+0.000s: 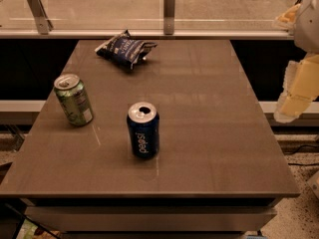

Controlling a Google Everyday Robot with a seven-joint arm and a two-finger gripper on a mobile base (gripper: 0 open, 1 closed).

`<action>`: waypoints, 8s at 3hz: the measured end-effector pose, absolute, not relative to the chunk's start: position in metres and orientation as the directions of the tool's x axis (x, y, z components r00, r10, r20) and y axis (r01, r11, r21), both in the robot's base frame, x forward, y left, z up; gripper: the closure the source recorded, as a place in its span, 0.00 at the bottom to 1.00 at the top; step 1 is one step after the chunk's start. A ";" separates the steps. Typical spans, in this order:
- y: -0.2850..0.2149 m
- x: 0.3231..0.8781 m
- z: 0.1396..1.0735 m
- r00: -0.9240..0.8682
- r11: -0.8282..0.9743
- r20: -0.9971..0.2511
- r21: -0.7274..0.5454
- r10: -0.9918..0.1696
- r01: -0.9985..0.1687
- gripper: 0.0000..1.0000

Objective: Pick blue chip bag

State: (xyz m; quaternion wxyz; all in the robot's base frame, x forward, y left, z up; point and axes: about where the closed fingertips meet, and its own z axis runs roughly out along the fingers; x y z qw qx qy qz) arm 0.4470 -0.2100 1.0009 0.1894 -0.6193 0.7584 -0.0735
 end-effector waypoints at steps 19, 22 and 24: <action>-0.030 0.729 0.943 0.603 -0.355 -0.066 -0.754 -0.795 -0.552 0.00; -0.012 0.741 0.933 0.638 -0.383 -0.064 -0.752 -0.768 -0.536 0.00; 0.004 0.759 0.905 0.674 -0.383 -0.105 -0.754 -0.732 -0.533 0.00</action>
Offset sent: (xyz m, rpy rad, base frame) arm 0.0349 0.0012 0.0058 -0.1561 -0.1308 0.1386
